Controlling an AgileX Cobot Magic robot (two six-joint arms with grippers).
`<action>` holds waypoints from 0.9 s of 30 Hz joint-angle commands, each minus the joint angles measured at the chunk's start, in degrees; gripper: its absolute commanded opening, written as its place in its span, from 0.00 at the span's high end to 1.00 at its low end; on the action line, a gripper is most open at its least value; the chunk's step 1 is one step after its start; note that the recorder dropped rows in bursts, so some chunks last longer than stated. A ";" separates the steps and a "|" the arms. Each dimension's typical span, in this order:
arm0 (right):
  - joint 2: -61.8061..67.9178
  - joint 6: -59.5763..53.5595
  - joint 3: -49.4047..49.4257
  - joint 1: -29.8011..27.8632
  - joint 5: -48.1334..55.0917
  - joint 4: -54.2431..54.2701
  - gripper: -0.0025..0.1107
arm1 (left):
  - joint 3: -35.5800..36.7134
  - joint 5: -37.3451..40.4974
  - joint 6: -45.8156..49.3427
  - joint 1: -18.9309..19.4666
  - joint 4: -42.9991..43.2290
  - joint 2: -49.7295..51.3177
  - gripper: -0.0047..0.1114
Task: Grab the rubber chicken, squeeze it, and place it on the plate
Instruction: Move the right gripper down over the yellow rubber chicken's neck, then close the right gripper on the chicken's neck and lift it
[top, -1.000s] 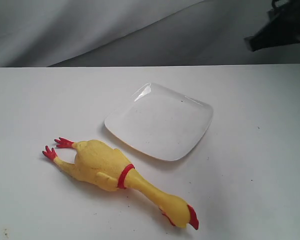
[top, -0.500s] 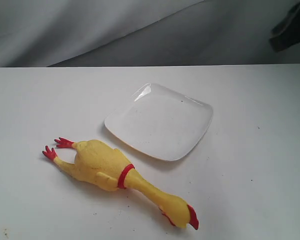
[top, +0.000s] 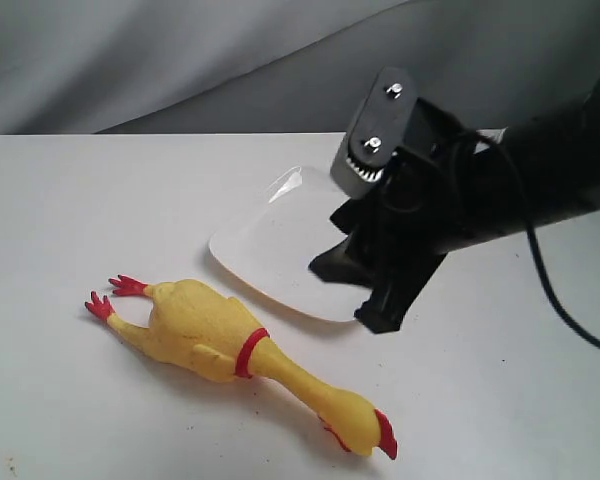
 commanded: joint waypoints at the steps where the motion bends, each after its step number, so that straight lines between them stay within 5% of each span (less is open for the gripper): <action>1: 3.49 3.00 0.57 3.49 -3.07 3.65 0.42 | 0.28 -0.29 -0.18 0.12 -0.17 -0.12 0.96; 20: 24.25 4.11 0.57 10.23 -9.33 5.51 0.48 | 0.28 -0.29 -0.18 0.12 -0.17 -0.12 0.96; 22: 25.16 4.11 0.57 10.23 -9.50 5.51 0.54 | 0.28 -0.29 -0.18 0.12 -0.17 -0.12 0.96; 27: 25.45 4.11 0.57 10.23 -10.42 5.51 0.84 | 0.28 -0.29 -0.18 0.12 -0.17 -0.12 0.96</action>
